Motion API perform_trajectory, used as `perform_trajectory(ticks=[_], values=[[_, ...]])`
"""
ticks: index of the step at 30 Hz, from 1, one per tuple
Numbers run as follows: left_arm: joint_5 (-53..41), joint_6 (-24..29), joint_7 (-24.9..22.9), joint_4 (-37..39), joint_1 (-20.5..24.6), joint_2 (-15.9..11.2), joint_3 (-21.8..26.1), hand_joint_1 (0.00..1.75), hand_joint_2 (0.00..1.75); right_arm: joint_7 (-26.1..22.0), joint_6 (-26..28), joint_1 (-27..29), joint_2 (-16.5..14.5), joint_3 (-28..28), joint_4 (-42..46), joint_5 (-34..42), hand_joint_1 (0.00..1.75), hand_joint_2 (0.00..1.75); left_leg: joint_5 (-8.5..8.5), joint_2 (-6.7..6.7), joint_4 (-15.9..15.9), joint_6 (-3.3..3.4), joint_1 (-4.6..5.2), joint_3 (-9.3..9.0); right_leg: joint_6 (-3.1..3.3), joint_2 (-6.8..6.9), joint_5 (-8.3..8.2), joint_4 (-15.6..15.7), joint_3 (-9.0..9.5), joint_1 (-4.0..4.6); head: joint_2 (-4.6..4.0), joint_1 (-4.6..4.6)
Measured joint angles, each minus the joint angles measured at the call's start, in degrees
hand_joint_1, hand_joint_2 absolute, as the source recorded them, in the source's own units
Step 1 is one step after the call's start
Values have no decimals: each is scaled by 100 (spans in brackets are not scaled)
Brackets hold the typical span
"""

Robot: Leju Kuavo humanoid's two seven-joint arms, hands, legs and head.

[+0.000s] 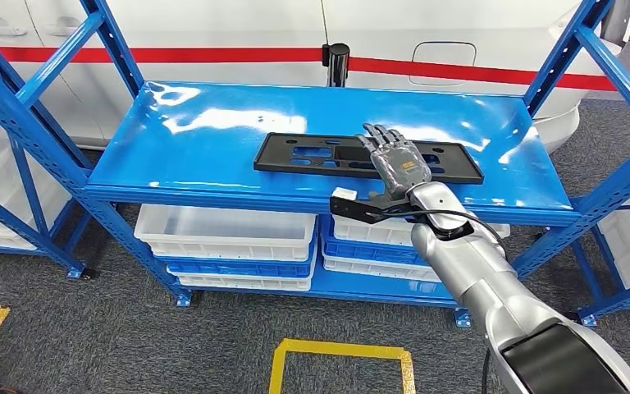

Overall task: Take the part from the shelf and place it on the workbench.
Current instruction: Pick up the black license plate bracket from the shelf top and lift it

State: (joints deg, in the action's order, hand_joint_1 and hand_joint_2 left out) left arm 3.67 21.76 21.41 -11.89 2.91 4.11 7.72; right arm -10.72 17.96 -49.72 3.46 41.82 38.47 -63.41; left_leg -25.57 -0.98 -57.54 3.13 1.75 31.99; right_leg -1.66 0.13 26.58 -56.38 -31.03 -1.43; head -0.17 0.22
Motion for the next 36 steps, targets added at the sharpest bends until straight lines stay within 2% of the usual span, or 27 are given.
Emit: perform_trajectory(ticks=[10, 11, 14, 15, 19, 26, 36], values=[[71, 34, 223, 0, 24, 0, 22, 0, 175, 428, 66, -258, -84, 54, -983, -97, 0, 175, 0, 2, 0, 0, 0, -3, 0, 0, 0, 0, 1, 0, 0, 1], [86, 34, 268, 0, 27, 0, 32, 0, 131, 467, 81, -282, -92, 56, -1051, -104, 0, 175, 0, 3, 0, 0, 0, -4, 0, 0, 0, 0, 1, 0, 0, 1], [162, 43, 420, 0, 34, 1, 72, 0, 131, 576, 145, -345, -105, 61, -1201, -135, 129, 175, 0, 5, 0, 0, 0, -8, 0, 0, 0, 0, 2, 0, 0, 1], [217, 53, 517, 0, 34, 1, 103, 0, 175, 645, 190, -355, -110, 63, -1239, -156, 172, 175, 0, 6, 0, 0, 0, -10, 1, -1, -1, 0, 3, 0, 0, 1], [527, 109, 1068, 0, 35, 4, 344, 0, 175, 914, 451, -381, -106, 16, -1364, -186, 173, 175, 9, 6, 0, 1, 1, -10, -1, -2, -8, 1, 2, 0, 0, 0], [623, 529, 1631, 0, 34, 16, 650, 0, 175, 880, 622, -471, -10, -176, -1477, -163, 175, 175, 25, 7, 0, 8, 7, -1, -3, -2, -29, 2, -3, 0, 0, -1], [537, 594, 1783, 0, 33, 52, 779, 0, 175, 497, 1015, -488, 35, -432, -1373, -181, 175, 175, 25, 5, 0, 7, 9, 3, -2, -2, -28, 2, -9, 0, 0, -1]])
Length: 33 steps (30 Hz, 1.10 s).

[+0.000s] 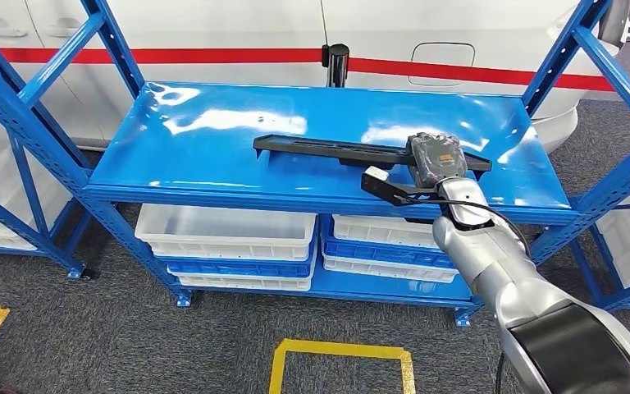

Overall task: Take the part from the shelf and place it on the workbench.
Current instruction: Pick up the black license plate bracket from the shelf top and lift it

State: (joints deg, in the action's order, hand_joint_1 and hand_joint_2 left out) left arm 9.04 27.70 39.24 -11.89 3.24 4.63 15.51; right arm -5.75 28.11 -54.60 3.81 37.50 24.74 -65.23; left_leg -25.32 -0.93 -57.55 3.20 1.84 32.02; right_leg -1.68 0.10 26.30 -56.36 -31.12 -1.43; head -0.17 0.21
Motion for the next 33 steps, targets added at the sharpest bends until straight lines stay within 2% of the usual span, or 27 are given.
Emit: perform_trajectory(ticks=[6, 12, 21, 26, 28, 29, 31, 33], values=[[21, -10, -84, 0, 0, -2, 69, 0, 175, -184, 22, 51, 21, -142, 297, 22, 175, 175, 0, 0, 0, 0, 0, 0, 0, 0, 0, 0, 0, 0, 0, 1], [-107, -73, -572, 0, -2, -4, 73, 0, 175, -524, 54, 257, 54, -331, 891, 265, 175, 175, 1, -1, 0, 0, 0, 6, 0, 0, 0, 0, -2, 0, 0, 1], [-229, -92, -906, 0, -4, -7, 62, 0, 175, -755, 291, 606, 174, -553, 1914, 478, 175, 175, 1, -5, 0, 1, 0, 22, 0, 0, 0, 0, -12, 1, 0, 1], [-422, -200, -1083, 2, -5, -15, 0, 0, 175, -611, 80, 908, 343, -693, 2901, 428, 175, 175, -3, -7, -29, 23, 22, 41, -38, 1, -25, 29, -15, -65, 0, 3], [-528, -187, -1099, 2, -4, -22, -60, 0, 175, -567, 4, 1008, 387, -747, 3129, 367, 175, 175, 29, -5, -6, 62, 21, 41, -78, 0, -47, 42, -15, -72, 0, 3], [-574, -173, -1110, 2, -1, -23, -90, 0, 175, -554, -18, 1053, 411, -774, 3205, 333, 175, 175, 65, 3, 27, 95, 5, 34, -90, 1, -29, 19, -36, -67, 0, 2], [-645, -149, -1137, 2, 6, -21, -149, 0, 175, -533, -37, 1138, 462, -828, 3320, 271, 175, 175, 139, 21, 99, 165, -32, 43, -43, 0, 177, -298, -208, -35, 0, -8], [-678, -148, -1157, 2, 9, -20, -197, 0, 175, -517, -37, 1232, 518, -871, 3400, 228, 175, 175, 182, 29, 111, 200, -41, 95, 39, -1, 545, -1078, -584, -21, 0, -10]])
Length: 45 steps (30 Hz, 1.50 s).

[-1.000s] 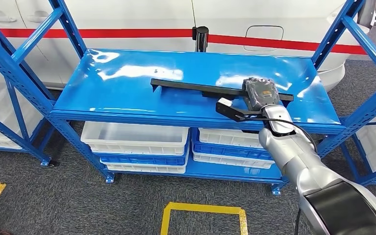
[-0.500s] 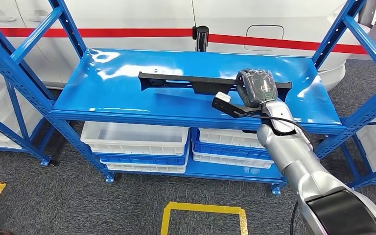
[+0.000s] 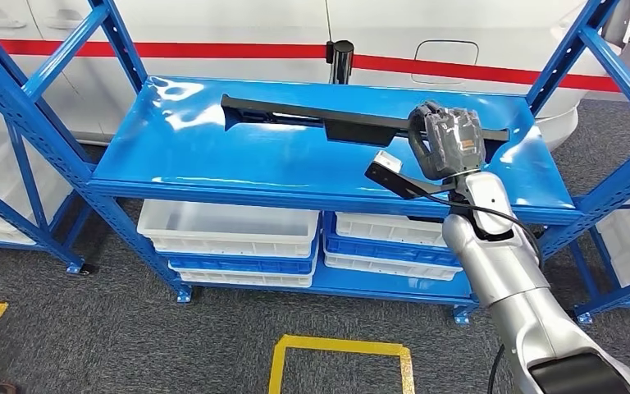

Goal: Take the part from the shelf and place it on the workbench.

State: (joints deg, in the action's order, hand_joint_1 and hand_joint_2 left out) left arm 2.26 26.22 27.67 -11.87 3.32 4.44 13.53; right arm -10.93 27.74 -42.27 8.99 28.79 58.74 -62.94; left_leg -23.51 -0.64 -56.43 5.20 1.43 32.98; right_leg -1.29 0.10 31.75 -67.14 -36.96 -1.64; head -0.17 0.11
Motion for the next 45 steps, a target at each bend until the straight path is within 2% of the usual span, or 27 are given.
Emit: perform_trajectory(ticks=[2, 3, 5, 7, 8, 11, 12, 14, 16, 17, 18, 19, 22, 24, 26, 27, 29, 31, 32, 33, 34, 36, 37, 39, 42, 43, 45], values=[[-15, -9, -17, 0, -3, -2, -29, 0, 175, 10, 0, 119, 52, -27, 44, -22, 175, 175, 33, -3, -2, -2, 2, 53, -2, 0, 194, -639, -292, 4, 0, 1], [-22, -14, -25, 0, -6, -2, -42, 0, 175, 12, 0, 171, 72, -39, 59, -28, 175, 175, 49, -7, -4, -13, 3, 73, -36, 0, 152, -651, -284, 7, 0, -3], [-35, -11, -35, 0, -6, 2, -66, 0, 175, 14, 0, 227, 99, -57, 96, -39, 175, 175, 76, -12, -17, -48, 3, 106, -116, 3, -135, 10, 77, 7, 0, -3], [-49, 1, -51, 0, 1, 1, -81, 0, 175, 16, -2, 240, 115, -73, 150, -41, 175, 175, 93, -7, -65, -99, 21, 161, -121, -2, -403, 764, 494, 16, 0, 6], [-57, 4, -63, 0, 4, -1, -86, 0, 175, 18, -5, 249, 122, -84, 179, -42, 175, 175, 102, -6, -100, -125, 28, 192, -96, -9, -465, 953, 584, 21, 0, 8], [-90, 2, -88, 0, -1, -14, -111, 0, 175, 32, -15, 291, 144, -121, 251, -51, 175, 175, 119, -22, -169, -221, 9, 281, 15, -21, -534, 1014, 530, 8, 0, 17], [-99, 3, -92, 1, -6, -19, -120, 0, 175, 38, -18, 302, 151, -132, 272, -53, 175, 175, 30, -21, -247, -271, -12, 330, 69, -16, -569, 1019, 501, -12, 0, 30], [-111, 2, -94, 2, -10, -26, -137, 0, 175, 48, -25, 315, 163, -150, 304, -56, 175, 175, -384, 0, -717, -387, -77, 513, 177, -5, -649, 1029, 427, -39, 0, 51], [-114, -1, -94, 2, -9, -22, -154, 0, 175, 50, -31, 341, 174, -158, 318, -57, 175, 175, -857, 28, -1475, -490, -149, 749, 217, 1, -721, 1025, 334, -29, 0, 66], [-115, -2, -94, 2, -8, -22, -159, 0, 175, 51, -34, 362, 180, -160, 320, -57, 175, 175, -967, 35, -1738, -523, -179, 801, 216, 1, -758, 1023, 286, -24, 0, 66], [-115, -2, -95, 2, -8, -22, -163, 0, 175, 52, -37, 386, 185, -162, 321, -57, 175, 175, -966, 40, -1806, -542, -201, 754, 206, 1, -794, 1020, 241, -21, 0, 67], [-114, -3, -96, 2, -7, -22, -164, 0, 175, 53, -39, 407, 189, -166, 322, -57, 175, 175, -865, 41, -1640, -543, -214, 591, 192, 0, -826, 1018, 203, -20, 0, 67], [-99, -9, -96, 2, 4, -38, -164, 0, 175, 54, -39, 428, 190, -194, 345, -62, 175, 175, -544, 43, -447, -445, -189, -227, 131, 3, -929, 1023, 132, -15, 0, 64], [-80, -2, -96, 2, 11, -49, -164, 0, 175, 51, -40, 419, 175, -208, 364, -78, 175, 175, -522, 46, -80, -369, -138, -434, 51, 17, -1006, 1044, 117, -29, 0, 68], [-62, 7, -98, 2, 11, -47, -163, 0, 175, 50, -46, 414, 153, -212, 367, -110, 175, 175, -407, 50, -10, -281, -104, -413, -37, 23, -1088, 1098, 110, -26, 0, 78], [-56, 9, -99, 2, 16, -39, -163, 0, 175, 50, -51, 407, 149, -218, 367, -123, 175, 175, -314, 60, 62, -233, -105, -399, -46, 21, -1059, 1083, 69, -14, 0, 76], [-54, 12, -101, 2, 34, -21, -162, 0, 175, 49, -68, 379, 153, -232, 368, -138, 175, 175, -112, 86, 191, -149, -126, -317, 29, 14, -737, 748, -110, 21, 0, 55], [-54, 11, -102, 2, 46, -7, -162, 0, 175, 48, -79, 368, 157, -239, 367, -145, 175, 175, 31, 92, 203, -121, -117, -145, 110, 11, -255, -15, -364, 20, 0, 39], [-54, 8, -103, 2, 45, -1, -162, 0, 175, 48, -80, 375, 160, -240, 367, -146, 175, 175, 93, 89, 200, -129, -110, -54, 97, 11, -128, -360, -441, 19, 0, 37], [-54, 4, -103, 2, 43, 5, -162, 0, 175, 48, -81, 382, 161, -242, 366, -148, 175, 175, 159, 86, 196, -138, -105, 39, 55, 11, -102, -568, -447, 18, 0, 36], [-56, -2, -103, 2, 41, 12, -162, 0, 175, 48, -83, 386, 163, -244, 366, -152, 175, 175, 223, 85, 187, -155, -105, 131, -7, 11, -183, -549, -340, 17, 0, 36], [-67, -13, -102, 2, 42, 25, -162, 0, 175, 49, -85, 385, 169, -255, 366, -162, 175, 175, 326, 83, 134, -202, -105, 301, -100, 12, -388, 38, 149, 8, 0, 35], [-77, -16, -100, 2, 45, 29, -162, 0, 175, 50, -84, 380, 171, -264, 366, -167, 175, 175, 362, 79, 80, -231, -94, 392, -102, 9, -387, 477, 461, 15, 0, 33], [-97, -16, -95, 2, 45, 31, -162, 0, 175, 54, -77, 388, 176, -286, 369, -174, 175, 175, 426, 72, -19, -289, -72, 512, -44, 1, -284, 1016, 792, 31, 0, 53], [-109, -4, -93, 8, 32, 23, -162, 0, 175, 55, -66, 420, 198, -302, 370, -178, 175, 175, 501, 60, -95, -352, -98, 618, 76, 9, -320, 1030, 708, 4, 0, 71], [-111, 1, -94, 14, 22, 18, -162, 0, 175, 55, -63, 431, 205, -303, 369, -178, 175, 175, 395, 57, -181, -384, -117, 670, 121, 17, -371, 1017, 664, -9, 0, 81], [-114, 6, -96, 28, 6, 12, -162, 0, 175, 53, -58, 443, 218, -306, 368, -178, 175, 175, -110, 57, -649, -469, -161, 819, 202, 27, -487, 1011, 554, -17, 0, 99]])
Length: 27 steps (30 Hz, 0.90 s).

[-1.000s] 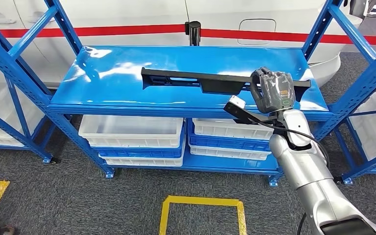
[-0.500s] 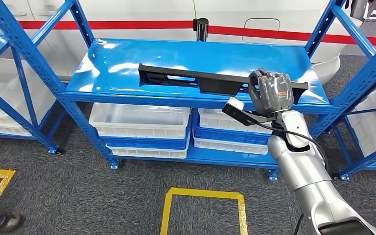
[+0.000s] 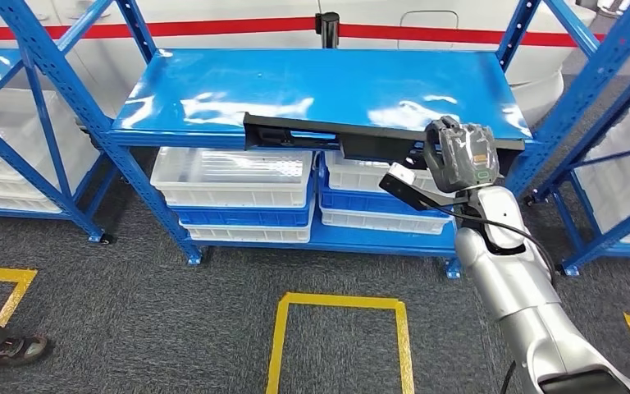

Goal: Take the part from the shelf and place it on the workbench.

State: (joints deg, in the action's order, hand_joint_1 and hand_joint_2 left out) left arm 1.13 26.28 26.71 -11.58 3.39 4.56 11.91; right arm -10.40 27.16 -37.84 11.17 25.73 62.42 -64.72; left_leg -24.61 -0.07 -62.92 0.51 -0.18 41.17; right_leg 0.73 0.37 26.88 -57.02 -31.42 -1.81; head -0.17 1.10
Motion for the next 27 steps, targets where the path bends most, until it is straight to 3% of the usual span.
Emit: perform_trajectory(ticks=[2, 3, 4, 6, 8, 9, 10, 12, 14, 16, 17, 18, 19, 20, 22, 23, 25, 27], values=[[-3, 1, -1, 8, -1, 3, 0, 0, 175, -2, 1, 6, 2, -2, 0, 1, 175, 175, -515, 3, -702, -58, -35, 122, 26, 0, -109, -5, -142, 20, 0, 10], [-9, 1, -1, 9, 2, 3, 0, 0, 175, -3, 1, 12, 4, -4, 0, 0, 175, 175, -598, 5, -945, -65, -45, 115, 21, -2, -165, -11, -210, 30, 0, 13], [-18, 1, -1, 9, 5, 3, 0, 0, 175, -3, 1, 23, 7, -8, 0, -3, 175, 175, -551, 6, -1011, -52, -47, 21, 13, -4, -217, -16, -280, 41, 0, 13], [-34, 1, -1, 9, 12, 2, -1, 0, 175, -3, 1, 43, 12, -24, 3, -14, 175, 175, -321, -3, -602, 40, -28, -428, -4, -9, -317, -22, -397, 65, 0, 16], [-43, 2, 0, 8, 32, -10, -2, 0, 175, -2, 2, 49, 18, -48, 24, -29, 175, 175, -333, -11, 121, 162, 12, -966, -47, -2, -409, -12, -461, 76, 0, 8], [-48, 3, 1, 8, 42, -16, -2, 0, 175, -1, 3, 46, 22, -60, 36, -35, 175, 175, -375, -17, 372, 208, 41, -1127, -83, 9, -452, 1, -470, 65, 0, 6], [-50, 4, 1, 8, 48, -22, -2, 0, 175, 1, 3, 46, 24, -67, 49, -42, 175, 175, -406, -18, 491, 236, 68, -1182, -128, 20, -498, 20, -475, 46, 0, 16], [-52, 7, 1, 9, 51, -25, -1, 0, 175, 6, 3, 65, 32, -85, 67, -53, 175, 175, -263, -12, 601, 303, 96, -1167, -200, 28, -570, 61, -482, 34, 0, 34], [-51, 8, 1, 9, 63, -25, -1, 0, 175, 13, 3, 88, 52, -112, 89, -62, 175, 175, -63, 13, 747, 375, 76, -1104, -173, 8, -366, -114, -611, 57, 0, 28], [-54, 3, 2, 9, 76, -19, -2, 0, 175, 22, 3, 107, 80, -136, 107, -73, 175, 175, 113, 23, 804, 393, 63, -949, -90, -9, 141, -740, -842, 55, 0, 19], [-56, -1, 1, 9, 79, -17, -2, 0, 175, 28, 3, 127, 91, -143, 113, -80, 175, 175, 192, 25, 800, 386, 64, -850, -85, -11, 351, -1142, -937, 47, 0, 14], [-58, -5, 1, 9, 78, -14, -2, 0, 175, 38, 3, 155, 101, -150, 116, -85, 175, 175, 268, 25, 797, 369, 65, -751, -119, -12, 451, -1475, -989, 41, 0, 9], [-60, -8, 0, 9, 77, -9, -2, 0, 175, 46, 3, 181, 107, -155, 116, -90, 175, 175, 343, 25, 791, 352, 63, -649, -183, -12, 433, -1671, -971, 35, 0, 6], [-60, -10, -1, 9, 77, -4, -2, 0, 175, 52, 3, 198, 109, -160, 116, -94, 175, 175, 414, 25, 781, 329, 59, -551, -262, -11, 319, -1654, -857, 27, 0, 1], [-62, -9, -4, 8, 79, 5, -2, 0, 175, 57, 3, 209, 110, -173, 132, -100, 175, 175, 536, 25, 727, 264, 58, -354, -366, -10, 131, -1082, -342, 3, 0, -1], [-63, -8, -7, 8, 81, 7, -2, 0, 175, 59, 3, 210, 109, -181, 155, -105, 175, 175, 587, 25, 676, 228, 67, -261, -363, -19, 175, -623, -18, 10, 0, -2], [-66, -3, -14, 8, 81, 3, -1, 0, 175, 65, 4, 229, 108, -199, 201, -116, 175, 175, 694, 17, 600, 171, 89, -136, -292, -34, 331, -28, 348, 30, 0, 10], [-65, 3, -15, 10, 66, -6, 0, 0, 175, 68, 5, 273, 104, -207, 219, -130, 175, 175, 782, 3, 577, 130, 65, -67, -200, -26, 319, 31, 313, 15, 0, 25]])
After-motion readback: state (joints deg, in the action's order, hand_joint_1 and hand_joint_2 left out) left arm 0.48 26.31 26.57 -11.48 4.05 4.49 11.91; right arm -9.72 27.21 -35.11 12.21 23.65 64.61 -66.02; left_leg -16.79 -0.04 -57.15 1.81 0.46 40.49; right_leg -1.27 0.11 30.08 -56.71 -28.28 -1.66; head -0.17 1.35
